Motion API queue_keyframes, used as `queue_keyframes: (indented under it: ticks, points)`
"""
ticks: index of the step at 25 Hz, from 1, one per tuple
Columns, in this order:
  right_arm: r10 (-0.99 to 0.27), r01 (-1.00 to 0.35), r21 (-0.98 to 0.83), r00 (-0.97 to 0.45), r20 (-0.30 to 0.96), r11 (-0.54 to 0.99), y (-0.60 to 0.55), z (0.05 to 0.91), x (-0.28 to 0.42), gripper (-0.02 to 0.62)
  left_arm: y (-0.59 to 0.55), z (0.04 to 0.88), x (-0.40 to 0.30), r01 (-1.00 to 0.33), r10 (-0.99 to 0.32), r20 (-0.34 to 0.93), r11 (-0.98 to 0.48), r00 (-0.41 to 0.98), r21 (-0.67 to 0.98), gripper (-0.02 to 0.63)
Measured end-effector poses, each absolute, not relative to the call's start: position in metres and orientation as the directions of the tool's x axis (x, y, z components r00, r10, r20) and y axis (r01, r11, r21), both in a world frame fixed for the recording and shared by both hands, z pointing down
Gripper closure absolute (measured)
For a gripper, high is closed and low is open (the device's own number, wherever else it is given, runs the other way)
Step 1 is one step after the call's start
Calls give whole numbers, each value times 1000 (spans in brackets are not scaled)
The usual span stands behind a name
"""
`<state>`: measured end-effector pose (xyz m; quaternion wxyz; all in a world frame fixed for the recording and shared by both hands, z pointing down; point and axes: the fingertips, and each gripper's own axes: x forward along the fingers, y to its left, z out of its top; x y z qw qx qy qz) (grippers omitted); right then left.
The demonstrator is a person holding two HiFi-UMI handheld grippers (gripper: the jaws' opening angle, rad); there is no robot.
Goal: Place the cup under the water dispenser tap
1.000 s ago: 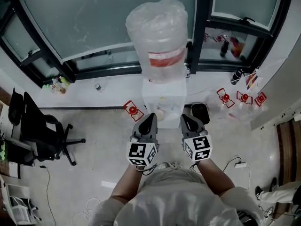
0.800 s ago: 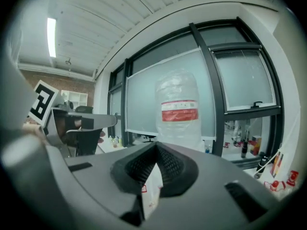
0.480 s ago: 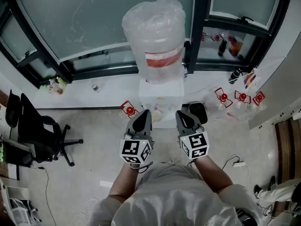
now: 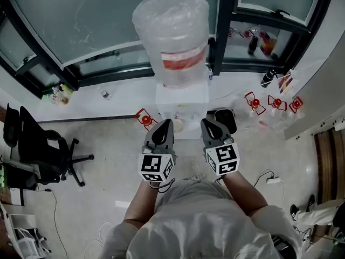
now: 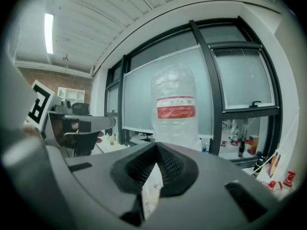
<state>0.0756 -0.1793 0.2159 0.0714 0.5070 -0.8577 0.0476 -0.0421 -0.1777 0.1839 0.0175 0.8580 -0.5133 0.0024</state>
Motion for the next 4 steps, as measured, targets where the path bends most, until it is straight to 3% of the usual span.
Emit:
queue_keyframes:
  ticks: [4]
  points:
    - [-864, -877, -3, -474, 169, 480, -185, 216, 74, 568, -186, 187, -45, -884, -884, 32, -466, 467, 43, 584]
